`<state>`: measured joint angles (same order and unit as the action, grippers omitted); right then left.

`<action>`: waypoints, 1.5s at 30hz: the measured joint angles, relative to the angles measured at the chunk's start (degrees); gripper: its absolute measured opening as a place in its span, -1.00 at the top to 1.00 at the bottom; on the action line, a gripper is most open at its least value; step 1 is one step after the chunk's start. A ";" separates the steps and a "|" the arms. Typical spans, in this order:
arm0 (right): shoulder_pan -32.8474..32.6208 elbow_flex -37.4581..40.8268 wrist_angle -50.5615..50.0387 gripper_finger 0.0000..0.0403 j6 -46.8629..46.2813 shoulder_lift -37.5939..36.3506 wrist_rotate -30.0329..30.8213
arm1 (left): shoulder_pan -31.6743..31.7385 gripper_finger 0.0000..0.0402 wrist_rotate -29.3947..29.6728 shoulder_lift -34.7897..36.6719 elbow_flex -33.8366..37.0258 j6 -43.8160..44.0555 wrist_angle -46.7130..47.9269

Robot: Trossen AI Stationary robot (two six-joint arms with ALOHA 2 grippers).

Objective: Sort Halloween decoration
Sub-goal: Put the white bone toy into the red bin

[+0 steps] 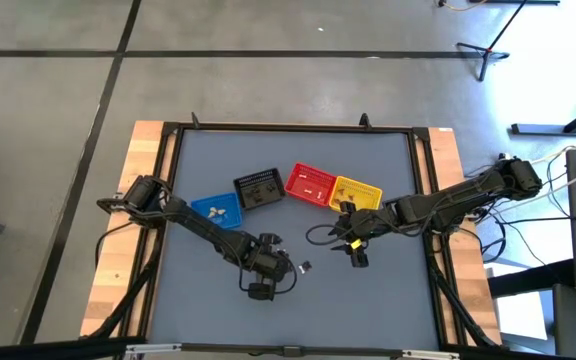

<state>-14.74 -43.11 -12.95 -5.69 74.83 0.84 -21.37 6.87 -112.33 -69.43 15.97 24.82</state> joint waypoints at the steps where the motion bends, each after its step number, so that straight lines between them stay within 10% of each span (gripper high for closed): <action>1: 0.00 0.00 0.00 0.01 0.00 0.00 0.00 | 0.00 0.99 -0.02 0.00 0.00 0.00 0.00; 26: 0.04 -0.02 0.09 0.01 0.02 0.00 0.02 | 1.58 1.00 1.03 7.23 -0.04 -0.03 2.64; 45: 0.04 -0.02 0.35 0.01 0.00 0.00 0.01 | 14.66 1.00 0.01 11.57 -0.09 -5.29 0.56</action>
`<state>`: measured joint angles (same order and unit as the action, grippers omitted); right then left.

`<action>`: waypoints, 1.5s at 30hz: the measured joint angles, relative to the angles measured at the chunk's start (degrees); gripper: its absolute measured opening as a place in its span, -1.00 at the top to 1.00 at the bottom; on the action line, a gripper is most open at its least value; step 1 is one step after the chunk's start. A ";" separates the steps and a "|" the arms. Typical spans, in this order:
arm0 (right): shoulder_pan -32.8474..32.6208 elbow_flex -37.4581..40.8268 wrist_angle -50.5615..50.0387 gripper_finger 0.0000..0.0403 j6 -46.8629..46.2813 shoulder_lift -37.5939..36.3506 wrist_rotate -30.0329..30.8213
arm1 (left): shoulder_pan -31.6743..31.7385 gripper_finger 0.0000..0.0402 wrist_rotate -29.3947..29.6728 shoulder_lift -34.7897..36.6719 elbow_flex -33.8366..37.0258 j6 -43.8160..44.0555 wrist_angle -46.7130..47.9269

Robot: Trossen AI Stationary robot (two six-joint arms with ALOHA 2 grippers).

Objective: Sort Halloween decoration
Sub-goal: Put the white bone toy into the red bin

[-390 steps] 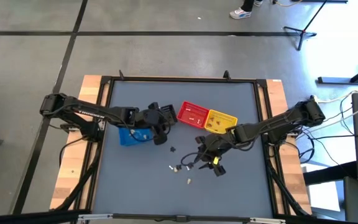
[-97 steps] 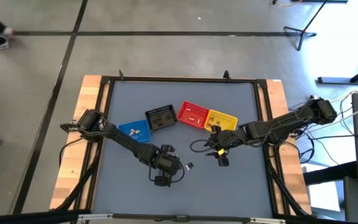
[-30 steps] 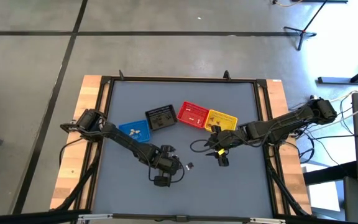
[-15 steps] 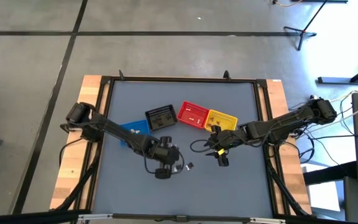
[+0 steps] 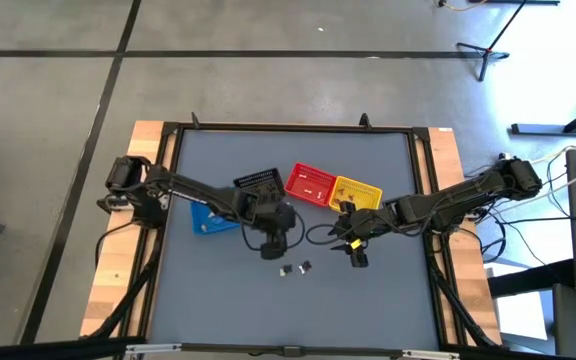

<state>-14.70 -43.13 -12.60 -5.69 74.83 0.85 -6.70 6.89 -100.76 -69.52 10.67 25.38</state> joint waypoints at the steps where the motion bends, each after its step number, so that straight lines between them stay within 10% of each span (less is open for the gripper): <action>1: 0.00 0.00 0.00 0.01 0.00 0.00 0.00 | 0.01 1.00 -0.84 -0.13 0.00 1.70 0.28; 22: 0.00 0.02 0.74 0.01 0.00 0.00 -0.01 | -4.48 0.50 -4.45 -5.92 0.00 5.87 2.38; 45: -0.01 0.03 0.91 0.01 0.00 0.01 -0.01 | -4.76 0.51 -1.96 -10.74 -0.02 5.78 4.59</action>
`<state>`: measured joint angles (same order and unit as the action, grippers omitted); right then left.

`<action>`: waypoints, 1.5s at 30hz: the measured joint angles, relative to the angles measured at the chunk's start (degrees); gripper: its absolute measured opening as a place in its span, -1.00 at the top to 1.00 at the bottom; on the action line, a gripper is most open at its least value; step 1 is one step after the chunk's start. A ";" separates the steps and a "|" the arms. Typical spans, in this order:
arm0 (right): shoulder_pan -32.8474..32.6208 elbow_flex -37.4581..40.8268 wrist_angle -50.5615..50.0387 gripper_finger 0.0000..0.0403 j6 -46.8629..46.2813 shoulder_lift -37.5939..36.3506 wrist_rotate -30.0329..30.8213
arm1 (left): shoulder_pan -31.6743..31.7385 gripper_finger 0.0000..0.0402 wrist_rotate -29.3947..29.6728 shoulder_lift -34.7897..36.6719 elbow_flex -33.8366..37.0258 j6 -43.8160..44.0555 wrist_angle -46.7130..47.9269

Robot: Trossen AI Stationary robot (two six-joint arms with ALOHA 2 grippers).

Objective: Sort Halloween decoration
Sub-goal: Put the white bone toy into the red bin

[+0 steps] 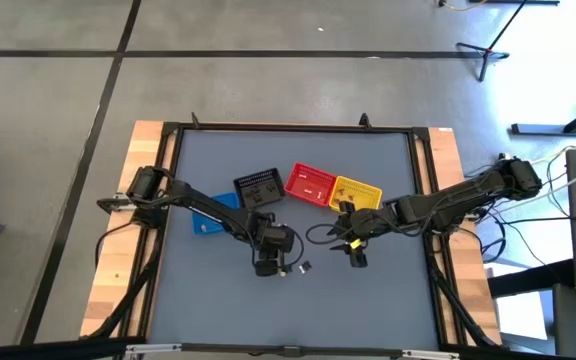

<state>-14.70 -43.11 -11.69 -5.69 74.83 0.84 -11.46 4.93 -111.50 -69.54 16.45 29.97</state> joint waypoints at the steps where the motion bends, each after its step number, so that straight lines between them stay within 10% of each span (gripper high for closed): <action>1: -0.01 0.02 0.01 0.01 0.00 0.01 0.00 | 0.00 0.51 0.05 0.00 0.00 -0.04 0.18; 45: -0.02 0.02 0.27 0.01 0.00 0.00 0.00 | 1.43 0.99 0.04 -0.48 -7.73 -0.55 2.83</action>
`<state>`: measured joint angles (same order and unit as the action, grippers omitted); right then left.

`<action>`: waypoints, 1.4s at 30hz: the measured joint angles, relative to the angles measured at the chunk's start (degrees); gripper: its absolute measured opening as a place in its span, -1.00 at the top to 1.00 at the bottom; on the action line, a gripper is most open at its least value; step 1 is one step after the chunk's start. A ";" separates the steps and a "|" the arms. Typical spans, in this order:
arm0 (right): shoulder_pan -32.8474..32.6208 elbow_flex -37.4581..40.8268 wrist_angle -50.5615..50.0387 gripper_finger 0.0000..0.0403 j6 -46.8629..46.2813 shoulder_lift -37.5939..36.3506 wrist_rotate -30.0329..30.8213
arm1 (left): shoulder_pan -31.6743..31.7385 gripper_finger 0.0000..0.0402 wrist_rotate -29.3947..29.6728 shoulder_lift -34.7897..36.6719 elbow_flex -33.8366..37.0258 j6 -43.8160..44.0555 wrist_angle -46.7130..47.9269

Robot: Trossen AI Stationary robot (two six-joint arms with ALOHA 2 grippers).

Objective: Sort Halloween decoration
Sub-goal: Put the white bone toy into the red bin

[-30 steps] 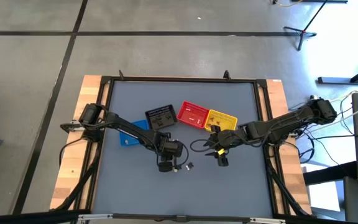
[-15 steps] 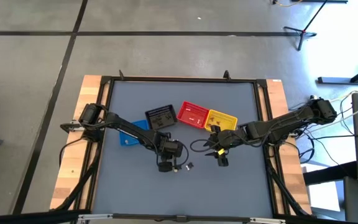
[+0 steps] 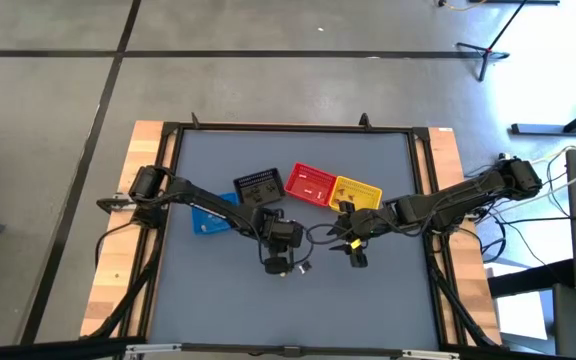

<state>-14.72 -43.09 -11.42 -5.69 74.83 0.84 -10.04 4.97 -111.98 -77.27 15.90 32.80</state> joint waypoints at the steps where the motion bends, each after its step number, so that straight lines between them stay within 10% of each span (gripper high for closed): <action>1: 0.00 0.00 -0.01 0.01 0.00 0.01 0.00 | 0.36 0.99 0.00 0.00 -0.63 0.00 0.00; 42: 0.11 0.00 1.01 0.01 0.24 0.00 0.00 | 21.78 0.75 6.50 0.17 -8.10 -16.45 -4.41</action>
<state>-14.61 -43.09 -10.41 -5.45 74.83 0.84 11.75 11.46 -111.81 -85.36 -0.55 28.39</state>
